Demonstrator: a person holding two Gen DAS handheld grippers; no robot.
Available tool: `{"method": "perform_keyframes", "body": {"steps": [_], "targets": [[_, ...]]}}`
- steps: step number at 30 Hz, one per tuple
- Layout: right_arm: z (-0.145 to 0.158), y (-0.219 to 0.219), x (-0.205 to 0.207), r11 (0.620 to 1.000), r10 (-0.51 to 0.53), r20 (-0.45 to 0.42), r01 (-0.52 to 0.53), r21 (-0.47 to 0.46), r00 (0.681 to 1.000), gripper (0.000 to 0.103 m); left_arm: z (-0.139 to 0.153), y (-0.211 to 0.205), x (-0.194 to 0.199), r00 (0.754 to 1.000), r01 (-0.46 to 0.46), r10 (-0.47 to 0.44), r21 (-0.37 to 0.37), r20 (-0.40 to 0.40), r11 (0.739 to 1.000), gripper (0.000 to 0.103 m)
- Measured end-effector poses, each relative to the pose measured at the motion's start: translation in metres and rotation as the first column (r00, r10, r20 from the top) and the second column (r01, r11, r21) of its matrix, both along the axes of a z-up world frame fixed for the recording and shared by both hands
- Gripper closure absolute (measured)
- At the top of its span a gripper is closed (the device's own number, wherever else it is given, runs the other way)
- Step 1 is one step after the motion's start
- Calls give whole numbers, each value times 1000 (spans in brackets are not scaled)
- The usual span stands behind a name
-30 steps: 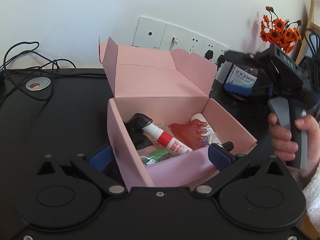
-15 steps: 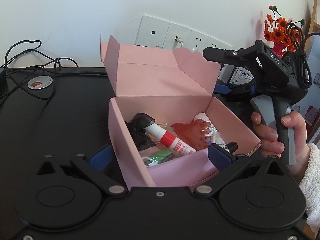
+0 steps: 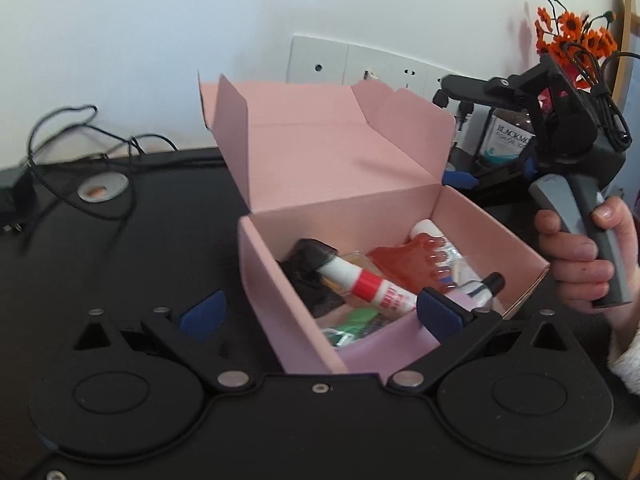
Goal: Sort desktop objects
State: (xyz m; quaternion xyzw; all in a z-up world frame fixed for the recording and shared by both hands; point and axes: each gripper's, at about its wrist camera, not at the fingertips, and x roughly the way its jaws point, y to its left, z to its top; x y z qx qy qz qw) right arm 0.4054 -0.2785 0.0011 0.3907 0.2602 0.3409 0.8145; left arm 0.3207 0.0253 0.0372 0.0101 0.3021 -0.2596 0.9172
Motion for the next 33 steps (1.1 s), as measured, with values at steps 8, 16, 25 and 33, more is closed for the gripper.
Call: {"method": "perform_keyframes", "body": {"steps": [8,16,25,33], "targets": [[-2,2,0,999,15,-14,-15,32,1000,1,-3,5,7,999,3,-4,-39,-34,999,0],[10,9,-7,1000,24,77,-25,13,997,1,-5,2,2,1000,13,-13,-37,-1,999,0],[21,16,-17,999,29,153,-22,-46,988,1,-4,1,-2,1000,16,-15,-40,13,999,0],[23,16,-19,997,46,172,-35,-63,984,1,-5,1,1,1000,19,-18,-41,10,999,0]]}}
